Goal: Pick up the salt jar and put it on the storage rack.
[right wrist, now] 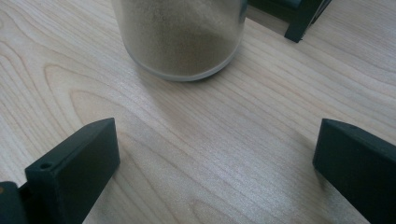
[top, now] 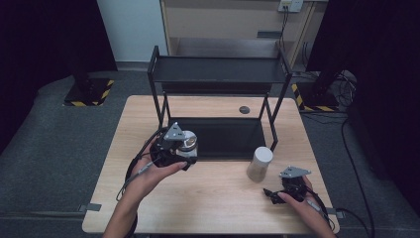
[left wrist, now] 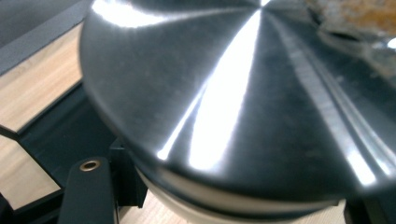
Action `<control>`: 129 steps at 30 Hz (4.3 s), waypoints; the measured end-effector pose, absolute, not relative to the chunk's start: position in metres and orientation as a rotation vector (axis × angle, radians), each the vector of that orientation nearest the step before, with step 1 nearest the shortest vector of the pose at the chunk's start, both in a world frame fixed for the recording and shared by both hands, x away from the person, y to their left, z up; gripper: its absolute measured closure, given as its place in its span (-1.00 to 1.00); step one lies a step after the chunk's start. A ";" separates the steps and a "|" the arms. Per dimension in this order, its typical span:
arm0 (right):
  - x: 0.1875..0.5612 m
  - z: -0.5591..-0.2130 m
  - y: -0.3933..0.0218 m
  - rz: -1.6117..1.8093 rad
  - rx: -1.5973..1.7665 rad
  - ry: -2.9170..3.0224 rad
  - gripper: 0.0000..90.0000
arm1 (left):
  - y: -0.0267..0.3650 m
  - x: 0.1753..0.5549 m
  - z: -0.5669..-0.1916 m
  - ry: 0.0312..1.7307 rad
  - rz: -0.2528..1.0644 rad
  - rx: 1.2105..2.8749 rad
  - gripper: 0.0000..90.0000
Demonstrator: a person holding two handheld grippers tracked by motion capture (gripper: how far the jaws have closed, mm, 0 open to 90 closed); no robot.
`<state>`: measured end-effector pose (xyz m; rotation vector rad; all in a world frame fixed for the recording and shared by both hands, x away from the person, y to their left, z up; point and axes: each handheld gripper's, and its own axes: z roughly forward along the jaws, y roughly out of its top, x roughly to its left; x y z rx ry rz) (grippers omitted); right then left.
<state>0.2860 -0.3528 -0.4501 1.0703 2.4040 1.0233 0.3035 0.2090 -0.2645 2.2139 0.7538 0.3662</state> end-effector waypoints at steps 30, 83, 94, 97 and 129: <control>0.286 -0.450 -0.353 1.023 1.070 2.404 -0.97 | 0.189 0.341 -0.187 0.675 0.364 2.275 -0.34; 0.286 -0.450 -0.354 1.026 1.066 2.407 -0.97 | 0.186 0.389 -0.090 0.691 0.448 2.218 -0.34; 0.286 -0.450 -0.353 1.026 1.067 2.407 -0.97 | 0.188 0.398 -0.083 0.718 0.487 2.183 -0.34; 0.286 -0.450 -0.353 1.026 1.067 2.407 -0.97 | 0.189 0.403 -0.082 0.728 0.498 2.174 -0.34; 0.286 -0.450 -0.354 1.027 1.065 2.409 -0.97 | 0.188 0.459 -0.112 0.844 0.512 2.126 -0.34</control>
